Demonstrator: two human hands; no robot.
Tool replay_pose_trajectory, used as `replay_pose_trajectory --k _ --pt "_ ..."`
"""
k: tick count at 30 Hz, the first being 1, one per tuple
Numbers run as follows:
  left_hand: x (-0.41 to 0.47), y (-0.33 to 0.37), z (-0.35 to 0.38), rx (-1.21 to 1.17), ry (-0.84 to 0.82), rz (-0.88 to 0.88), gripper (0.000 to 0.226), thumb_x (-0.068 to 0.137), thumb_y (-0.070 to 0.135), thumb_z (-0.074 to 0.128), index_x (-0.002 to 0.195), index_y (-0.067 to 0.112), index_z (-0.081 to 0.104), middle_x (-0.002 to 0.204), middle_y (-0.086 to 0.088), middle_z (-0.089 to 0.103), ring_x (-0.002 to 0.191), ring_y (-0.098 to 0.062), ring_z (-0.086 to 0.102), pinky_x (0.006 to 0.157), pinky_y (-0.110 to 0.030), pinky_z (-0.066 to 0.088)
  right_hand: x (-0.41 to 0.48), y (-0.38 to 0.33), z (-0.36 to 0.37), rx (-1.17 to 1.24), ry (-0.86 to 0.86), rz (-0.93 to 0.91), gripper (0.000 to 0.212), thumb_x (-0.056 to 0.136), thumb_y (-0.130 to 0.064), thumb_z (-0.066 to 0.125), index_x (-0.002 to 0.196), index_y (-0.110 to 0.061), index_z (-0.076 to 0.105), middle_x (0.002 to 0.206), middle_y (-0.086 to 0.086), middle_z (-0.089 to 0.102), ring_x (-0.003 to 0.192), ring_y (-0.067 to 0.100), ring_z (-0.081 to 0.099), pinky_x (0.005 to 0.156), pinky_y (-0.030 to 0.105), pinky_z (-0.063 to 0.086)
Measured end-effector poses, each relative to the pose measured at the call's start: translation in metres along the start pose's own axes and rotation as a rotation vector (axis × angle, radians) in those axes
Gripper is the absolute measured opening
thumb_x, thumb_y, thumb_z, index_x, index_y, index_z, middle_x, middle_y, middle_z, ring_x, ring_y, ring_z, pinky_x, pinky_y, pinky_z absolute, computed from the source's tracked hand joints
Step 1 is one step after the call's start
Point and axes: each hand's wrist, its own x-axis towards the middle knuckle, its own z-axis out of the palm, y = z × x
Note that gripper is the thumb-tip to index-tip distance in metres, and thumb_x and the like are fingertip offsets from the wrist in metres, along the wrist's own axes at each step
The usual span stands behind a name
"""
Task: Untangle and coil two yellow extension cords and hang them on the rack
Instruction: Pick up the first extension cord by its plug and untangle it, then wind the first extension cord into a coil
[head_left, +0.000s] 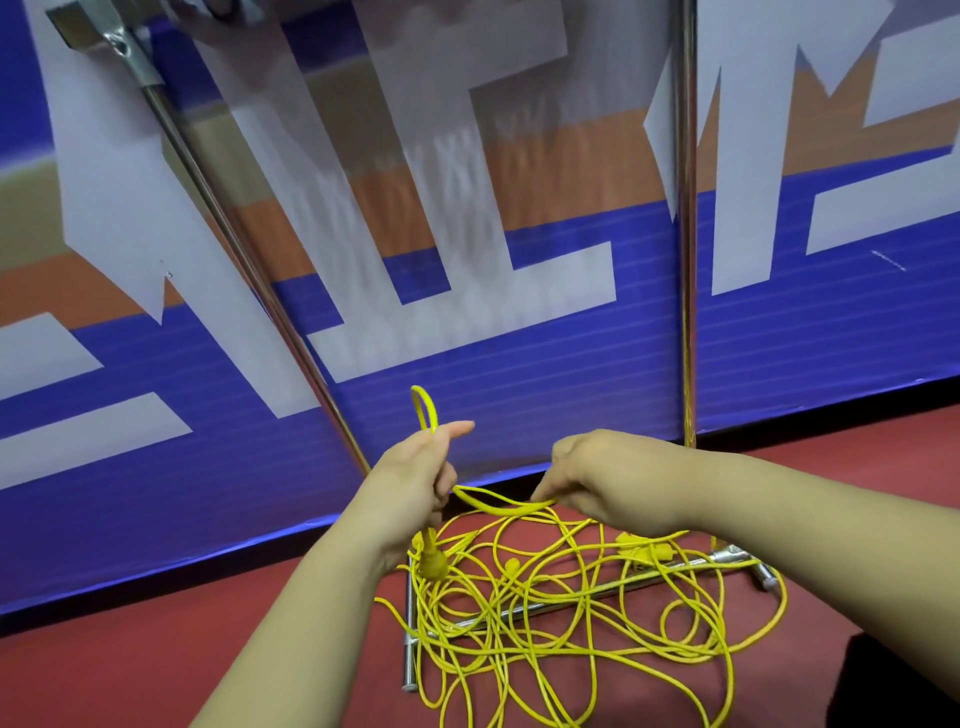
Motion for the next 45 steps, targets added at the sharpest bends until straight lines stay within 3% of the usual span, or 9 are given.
replay_pose_trajectory --k 4,9,15,18,22,26,33,38,45 --pt "0.001 0.004 0.004 -0.136 0.005 -0.054 0.038 0.106 0.034 0.043 0.108 0.01 0.072 0.065 0.003 0.038 0.05 -0.01 0.025 0.043 -0.022 0.022 -0.001 -0.008 -0.008 0.092 -0.014 -0.047 0.026 0.098 -0.026 0.061 0.122 -0.025 0.07 0.116 -0.009 0.066 0.1 0.002 0.058 0.087 0.015 0.042" --pt "0.0 0.0 0.009 -0.18 -0.09 -0.094 0.037 0.105 0.016 0.045 0.088 0.003 0.075 0.072 -0.003 0.05 0.061 -0.011 0.045 0.052 -0.024 0.035 0.0 -0.012 -0.016 0.271 0.033 -0.052 0.019 0.093 -0.029 0.069 0.111 -0.029 0.076 0.103 -0.012 0.073 0.094 0.001 0.064 0.082 0.018 0.049" --pt "-0.008 0.006 0.015 -0.259 -0.239 -0.138 0.034 0.108 0.024 0.037 0.103 0.002 0.062 0.069 -0.013 0.058 0.057 -0.024 0.062 0.058 -0.032 0.054 -0.002 -0.013 -0.019 0.461 0.132 -0.013 0.015 0.089 -0.026 0.074 0.103 -0.028 0.079 0.086 -0.011 0.074 0.076 0.0 0.066 0.067 0.015 0.048" --pt "-0.012 0.009 0.021 -0.171 -0.274 -0.134 0.033 0.108 0.025 0.037 0.098 0.006 0.062 0.063 -0.012 0.053 0.047 -0.021 0.052 0.063 -0.037 0.053 -0.002 -0.013 -0.021 0.526 0.249 0.018 0.009 0.086 -0.026 0.077 0.095 -0.027 0.08 0.08 -0.01 0.075 0.072 0.002 0.068 0.066 0.021 0.052" --pt "-0.013 0.016 0.022 -0.274 -0.336 -0.146 0.035 0.105 0.031 0.04 0.091 0.006 0.06 0.055 -0.005 0.036 0.043 -0.011 0.023 0.041 -0.019 0.028 -0.002 -0.007 -0.021 0.574 0.439 0.074 0.01 0.081 -0.023 0.083 0.082 -0.019 0.074 0.07 -0.01 0.071 0.063 0.0 0.063 0.06 0.014 0.045" --pt "-0.012 0.024 0.016 -0.399 -0.298 -0.108 0.032 0.096 0.034 0.049 0.081 0.008 0.06 0.054 0.001 0.025 0.043 -0.005 0.017 0.038 -0.013 0.017 -0.002 0.004 -0.02 0.638 0.377 0.107 0.017 0.083 -0.021 0.081 0.087 -0.012 0.066 0.074 0.003 0.07 0.063 0.007 0.06 0.062 0.026 0.049" --pt "-0.009 0.024 -0.004 -0.606 -0.211 -0.149 0.034 0.093 0.035 0.05 0.077 0.006 0.059 0.047 0.005 0.027 0.036 -0.003 0.02 0.037 -0.012 0.014 -0.01 0.023 -0.021 0.684 0.269 0.166 0.007 0.093 -0.01 0.069 0.099 -0.009 0.067 0.079 0.002 0.074 0.063 0.0 0.063 0.061 0.011 0.045" --pt "-0.012 0.015 -0.003 -0.44 -0.362 -0.157 0.031 0.088 0.042 0.065 0.078 0.012 0.061 0.051 0.003 0.026 0.039 -0.006 0.021 0.039 -0.017 0.024 -0.003 0.021 -0.019 0.676 0.454 0.227 0.004 0.089 -0.016 0.074 0.092 -0.017 0.076 0.074 -0.003 0.074 0.065 0.004 0.067 0.066 0.022 0.054" --pt "-0.013 0.014 0.006 -0.436 -0.356 -0.207 0.033 0.093 0.042 0.055 0.073 0.016 0.056 0.055 0.003 0.023 0.04 -0.006 0.022 0.04 -0.019 0.028 0.007 0.009 -0.022 0.749 0.699 0.266 0.002 0.087 -0.016 0.076 0.086 -0.014 0.075 0.061 -0.003 0.066 0.051 0.001 0.053 0.051 0.013 0.04"
